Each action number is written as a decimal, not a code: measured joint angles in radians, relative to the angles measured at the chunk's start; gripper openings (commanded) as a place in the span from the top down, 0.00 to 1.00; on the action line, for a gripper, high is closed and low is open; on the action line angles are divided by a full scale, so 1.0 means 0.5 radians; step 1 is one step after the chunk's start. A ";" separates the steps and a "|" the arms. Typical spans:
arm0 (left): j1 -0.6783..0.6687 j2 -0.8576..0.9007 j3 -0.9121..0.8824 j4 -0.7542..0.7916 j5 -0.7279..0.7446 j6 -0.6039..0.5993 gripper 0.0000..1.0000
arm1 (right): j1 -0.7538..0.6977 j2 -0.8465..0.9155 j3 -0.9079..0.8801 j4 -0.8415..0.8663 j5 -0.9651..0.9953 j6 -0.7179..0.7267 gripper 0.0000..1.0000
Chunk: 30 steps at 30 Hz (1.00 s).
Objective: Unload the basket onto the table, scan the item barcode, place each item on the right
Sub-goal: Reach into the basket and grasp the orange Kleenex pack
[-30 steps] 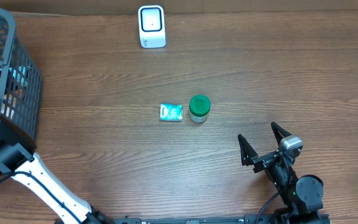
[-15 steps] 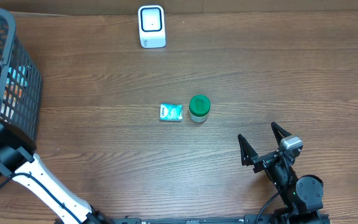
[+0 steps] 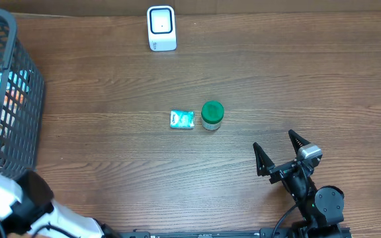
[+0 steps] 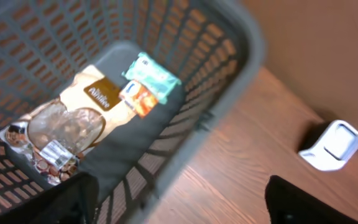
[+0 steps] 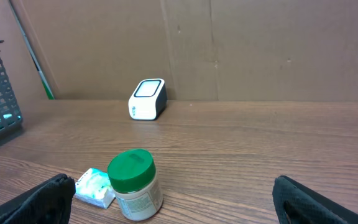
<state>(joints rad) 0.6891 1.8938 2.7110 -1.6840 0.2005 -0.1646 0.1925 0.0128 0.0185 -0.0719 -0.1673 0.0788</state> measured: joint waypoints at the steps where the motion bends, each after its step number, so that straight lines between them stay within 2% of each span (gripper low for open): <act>1: -0.016 -0.061 -0.024 -0.002 0.011 0.003 0.14 | 0.000 0.000 0.000 0.000 -0.001 -0.001 0.00; 5: -0.134 -0.314 -0.209 -0.003 -0.014 0.045 0.14 | 0.000 0.000 0.000 0.000 -0.002 -0.001 0.00; 10: -0.344 -0.834 -0.727 0.056 -0.181 0.076 0.13 | 0.000 0.000 0.000 0.000 -0.001 -0.001 0.00; 13: -0.362 -1.218 -1.151 0.322 -0.269 0.089 0.11 | 0.000 0.000 0.000 0.001 -0.001 -0.001 0.00; 15: -0.362 -1.458 -1.463 0.546 -0.303 0.102 0.02 | 0.000 0.000 0.000 -0.001 0.000 -0.001 0.00; 19: -0.362 -1.819 -2.065 1.062 -0.335 0.142 0.00 | 0.000 0.000 0.000 0.000 0.000 0.000 0.00; 22: -0.364 -1.844 -2.292 1.282 -0.335 0.162 0.00 | 0.000 0.000 0.000 -0.001 -0.001 0.000 0.00; 30: -0.311 -1.434 -2.270 1.303 -0.322 0.181 0.01 | 0.000 0.000 0.000 0.000 -0.001 -0.001 0.00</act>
<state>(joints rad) 0.5335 1.1770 1.5761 -1.0325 0.0395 -0.0742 0.1925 0.0128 0.0185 -0.0719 -0.1677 0.0784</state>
